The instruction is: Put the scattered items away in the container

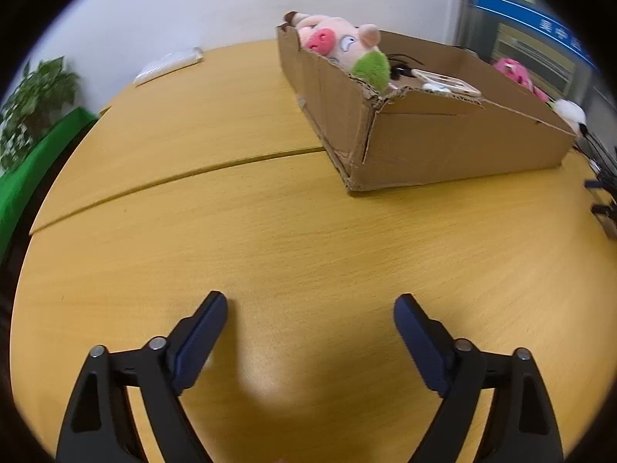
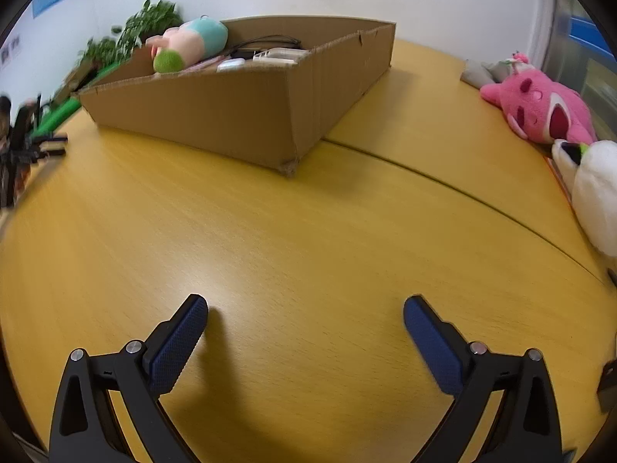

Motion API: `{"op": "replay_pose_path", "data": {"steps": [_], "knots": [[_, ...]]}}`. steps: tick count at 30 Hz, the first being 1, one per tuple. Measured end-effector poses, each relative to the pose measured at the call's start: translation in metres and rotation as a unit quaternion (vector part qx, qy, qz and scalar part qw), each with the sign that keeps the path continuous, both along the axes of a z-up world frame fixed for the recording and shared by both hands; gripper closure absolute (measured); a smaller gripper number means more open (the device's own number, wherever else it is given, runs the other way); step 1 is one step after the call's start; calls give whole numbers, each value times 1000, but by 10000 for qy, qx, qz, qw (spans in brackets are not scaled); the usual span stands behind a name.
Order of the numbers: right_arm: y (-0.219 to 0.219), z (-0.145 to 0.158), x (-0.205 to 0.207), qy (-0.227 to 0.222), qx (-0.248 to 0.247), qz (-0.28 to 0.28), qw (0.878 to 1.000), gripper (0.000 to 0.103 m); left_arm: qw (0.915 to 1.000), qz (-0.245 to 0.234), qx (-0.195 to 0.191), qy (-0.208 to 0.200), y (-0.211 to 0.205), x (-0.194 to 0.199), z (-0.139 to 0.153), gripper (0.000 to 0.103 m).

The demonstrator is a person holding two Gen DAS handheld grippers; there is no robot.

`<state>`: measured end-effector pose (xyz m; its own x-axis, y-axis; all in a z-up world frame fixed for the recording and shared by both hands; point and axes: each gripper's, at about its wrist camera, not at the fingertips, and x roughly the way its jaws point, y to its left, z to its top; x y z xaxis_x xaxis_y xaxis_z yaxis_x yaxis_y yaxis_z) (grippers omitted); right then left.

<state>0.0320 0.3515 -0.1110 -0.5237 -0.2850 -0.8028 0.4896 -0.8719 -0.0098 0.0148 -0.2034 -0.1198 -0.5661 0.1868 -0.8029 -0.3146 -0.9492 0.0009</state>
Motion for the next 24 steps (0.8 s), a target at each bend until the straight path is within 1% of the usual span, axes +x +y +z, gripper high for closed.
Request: {"op": "replay_pose_path", "data": {"steps": [3,7,11,14,17,20,24], "knots": [[-1,2,-7,19,14,16,10000,0,9998,-202,-29,-33,-1,-12,-1,0],[-1,1,-13,29,11,119,9999,0,9998,-221,-14,-29,-6,-24,-5,0],[-3,-1,-8,53,20,251,9997,0,9994,-335,-12,-39,-8,-28,-5,0],[-9,-2,-9,55,12,435,9990,0,9991,-422,-6,-43,-9,-27,-3,0],[-16,-3,-14,59,20,648,9979,0,9975,-705,-11,-50,-8,-35,-1,0],[-26,-2,-22,50,24,1008,9949,0,9953,-966,-14,-47,-2,-46,-1,0],[-36,-2,-35,43,20,1257,9921,0,9941,-1087,-8,-51,3,-57,-1,0]]}}
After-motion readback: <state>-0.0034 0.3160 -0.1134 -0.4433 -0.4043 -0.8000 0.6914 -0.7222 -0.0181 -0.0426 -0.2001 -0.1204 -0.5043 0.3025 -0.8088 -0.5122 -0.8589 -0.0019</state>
